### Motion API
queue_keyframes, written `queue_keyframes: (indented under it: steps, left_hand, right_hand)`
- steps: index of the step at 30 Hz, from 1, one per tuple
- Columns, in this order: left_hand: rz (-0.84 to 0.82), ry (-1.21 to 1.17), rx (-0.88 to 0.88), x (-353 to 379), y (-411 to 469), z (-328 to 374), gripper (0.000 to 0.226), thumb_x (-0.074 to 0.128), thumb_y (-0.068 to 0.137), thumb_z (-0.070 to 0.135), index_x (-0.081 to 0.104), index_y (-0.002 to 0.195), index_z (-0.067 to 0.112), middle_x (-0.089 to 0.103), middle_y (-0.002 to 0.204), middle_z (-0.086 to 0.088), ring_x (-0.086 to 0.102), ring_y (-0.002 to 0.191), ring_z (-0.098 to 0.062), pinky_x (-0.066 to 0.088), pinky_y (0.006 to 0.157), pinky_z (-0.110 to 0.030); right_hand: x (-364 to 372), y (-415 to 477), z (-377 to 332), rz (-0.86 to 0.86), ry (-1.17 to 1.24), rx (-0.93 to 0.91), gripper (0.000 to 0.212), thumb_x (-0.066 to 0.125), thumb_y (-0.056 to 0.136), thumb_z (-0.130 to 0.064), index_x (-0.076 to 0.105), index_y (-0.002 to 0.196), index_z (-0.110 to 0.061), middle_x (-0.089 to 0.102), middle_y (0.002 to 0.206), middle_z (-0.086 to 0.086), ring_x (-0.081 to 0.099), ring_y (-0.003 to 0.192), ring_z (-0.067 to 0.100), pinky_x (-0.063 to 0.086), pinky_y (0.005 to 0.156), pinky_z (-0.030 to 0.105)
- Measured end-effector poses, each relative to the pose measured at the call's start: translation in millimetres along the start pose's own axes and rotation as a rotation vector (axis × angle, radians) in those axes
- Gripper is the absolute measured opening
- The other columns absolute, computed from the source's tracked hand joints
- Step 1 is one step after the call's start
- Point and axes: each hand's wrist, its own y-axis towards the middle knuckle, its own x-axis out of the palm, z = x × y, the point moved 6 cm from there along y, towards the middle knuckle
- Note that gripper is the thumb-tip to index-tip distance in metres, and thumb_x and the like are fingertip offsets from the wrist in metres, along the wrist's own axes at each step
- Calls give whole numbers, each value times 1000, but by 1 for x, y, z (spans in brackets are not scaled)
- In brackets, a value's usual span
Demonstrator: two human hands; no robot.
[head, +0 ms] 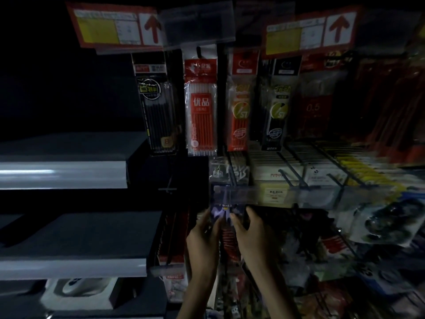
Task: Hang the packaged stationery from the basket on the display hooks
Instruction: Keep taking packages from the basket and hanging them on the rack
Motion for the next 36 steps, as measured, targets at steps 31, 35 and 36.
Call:
queue_keyframes:
  steps: [31,35,36]
  left_hand:
    - [106,33,-18,-4,8,0,21,73,98,39,75,117,30,76,106,25,70,105,7,58,88,-19]
    - [166,57,37,-11,5,-1,36,72,97,39,71,130,25,74,120,15,69,111,0,59,90,-23]
    - [184,46,48,-12,5,0,33,73,97,36,71,129,24,73,119,14,69,110,-1,60,90,-23]
  right_hand:
    - [9,16,2,18,-29,25,39,58,97,-58,66,127,-35,75,113,-5,69,106,23,42,73,30]
    - [8,10,6,53,30,13,38,60,96,-58,67,125,-34,74,111,-6,69,102,21,50,74,33]
    - [8,9,8,71,28,9,39,59,95,-59,67,124,-34,74,110,-6,70,102,21,52,75,33]
